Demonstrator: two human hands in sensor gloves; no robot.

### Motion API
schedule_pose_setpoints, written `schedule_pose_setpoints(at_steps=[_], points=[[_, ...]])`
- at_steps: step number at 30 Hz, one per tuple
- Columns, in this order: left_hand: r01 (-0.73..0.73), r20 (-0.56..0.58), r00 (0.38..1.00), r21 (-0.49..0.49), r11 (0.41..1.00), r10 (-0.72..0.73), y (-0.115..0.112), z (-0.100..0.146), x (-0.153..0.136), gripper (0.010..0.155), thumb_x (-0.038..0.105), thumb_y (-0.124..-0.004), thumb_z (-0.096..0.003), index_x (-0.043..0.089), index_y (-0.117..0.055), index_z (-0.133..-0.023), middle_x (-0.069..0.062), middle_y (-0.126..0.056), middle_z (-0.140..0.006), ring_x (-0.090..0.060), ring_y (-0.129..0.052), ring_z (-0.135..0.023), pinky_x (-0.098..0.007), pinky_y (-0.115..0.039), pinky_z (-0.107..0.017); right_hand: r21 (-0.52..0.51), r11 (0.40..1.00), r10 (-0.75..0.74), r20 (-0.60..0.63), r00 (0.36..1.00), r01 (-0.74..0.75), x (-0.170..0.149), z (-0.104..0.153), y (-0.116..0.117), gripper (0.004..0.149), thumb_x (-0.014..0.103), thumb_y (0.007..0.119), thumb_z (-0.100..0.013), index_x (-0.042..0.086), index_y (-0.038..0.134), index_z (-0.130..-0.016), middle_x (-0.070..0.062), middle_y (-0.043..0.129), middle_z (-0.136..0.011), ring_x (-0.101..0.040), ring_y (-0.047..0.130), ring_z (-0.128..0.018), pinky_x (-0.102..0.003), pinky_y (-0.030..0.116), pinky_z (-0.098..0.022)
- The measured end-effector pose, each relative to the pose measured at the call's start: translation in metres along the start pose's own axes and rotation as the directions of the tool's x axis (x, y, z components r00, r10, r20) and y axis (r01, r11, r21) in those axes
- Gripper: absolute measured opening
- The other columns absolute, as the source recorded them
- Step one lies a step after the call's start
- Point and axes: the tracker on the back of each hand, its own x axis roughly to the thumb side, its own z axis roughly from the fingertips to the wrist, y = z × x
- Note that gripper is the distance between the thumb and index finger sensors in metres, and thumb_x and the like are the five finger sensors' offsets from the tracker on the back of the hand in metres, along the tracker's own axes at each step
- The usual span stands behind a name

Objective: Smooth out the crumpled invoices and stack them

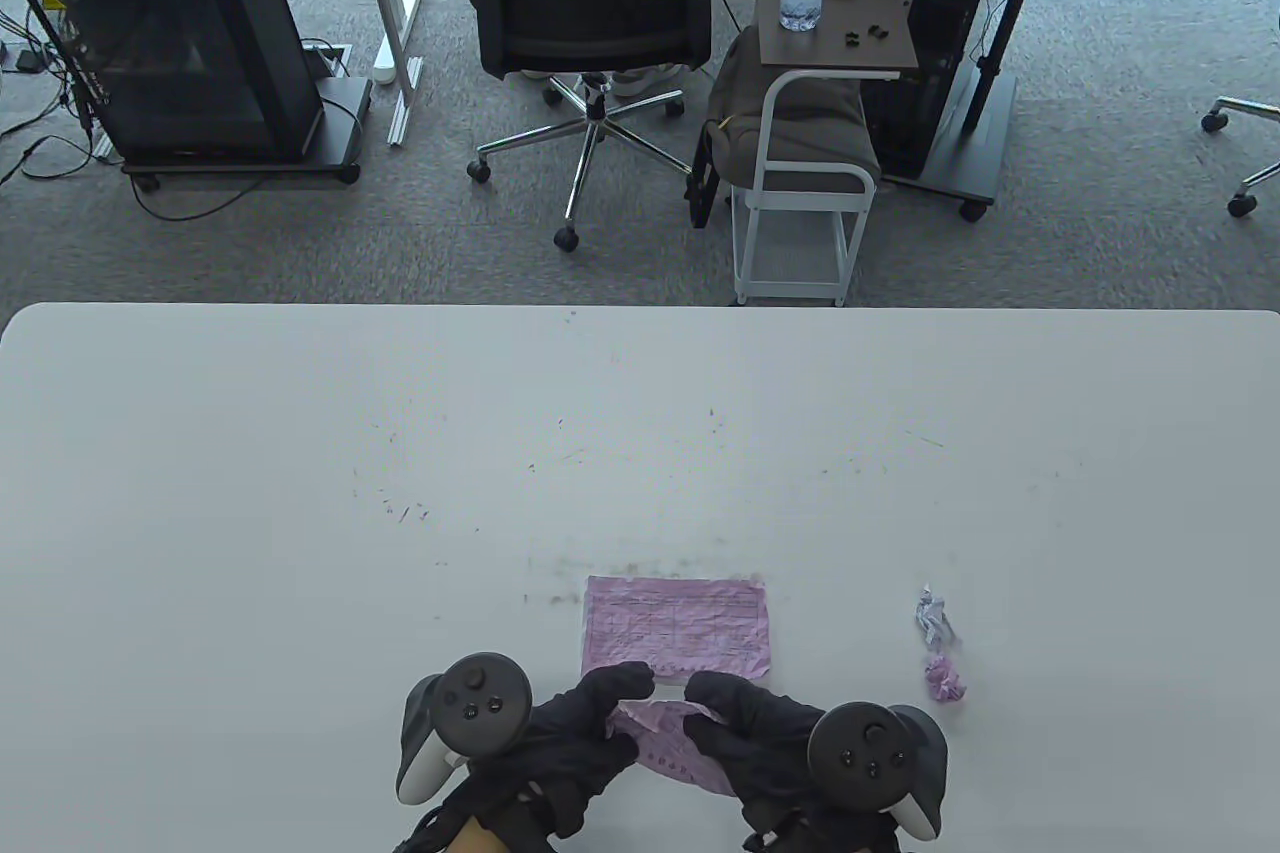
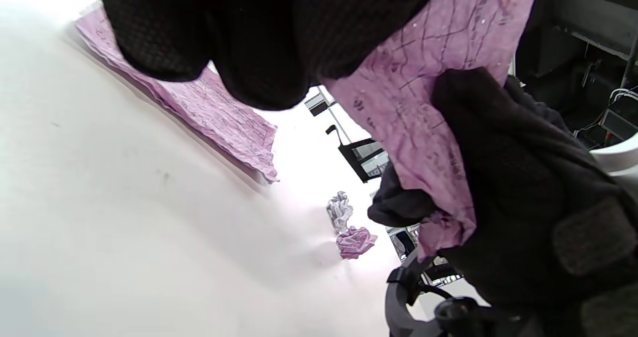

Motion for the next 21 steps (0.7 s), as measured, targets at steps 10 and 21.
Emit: schedule_pose_setpoints(at_steps=[10,21], points=[[0.024,-0.053,0.998,0.071,0.997,-0.02,0.016,0.008,-0.012,0.066,0.036,-0.073,-0.0601,0.004,-0.046,-0.111,-0.024,-0.059,-0.101,-0.044,-0.083,-0.079,-0.059,-0.073,-0.056,-0.027,0.995,0.096,-0.066,0.993,-0.098,-0.007,0.001,-0.008,0.038,0.037,0.081,-0.051,0.012,0.081,-0.079,0.0,0.096,-0.039,-0.013,0.095,-0.021,-0.035,0.089,-0.019],[0.357,0.215,0.909,0.044,0.933,-0.358,0.001,0.007,0.028,0.089,0.035,-0.09,-0.0496,0.012,-0.03,-0.112,-0.017,-0.039,-0.111,-0.039,-0.083,-0.084,-0.057,-0.074,-0.059,0.181,0.983,-0.017,-0.009,1.0,0.018,-0.001,-0.004,0.02,0.037,0.036,0.082,-0.05,0.012,0.081,-0.079,-0.001,0.097,-0.042,-0.015,0.097,-0.023,-0.037,0.09,-0.021]])
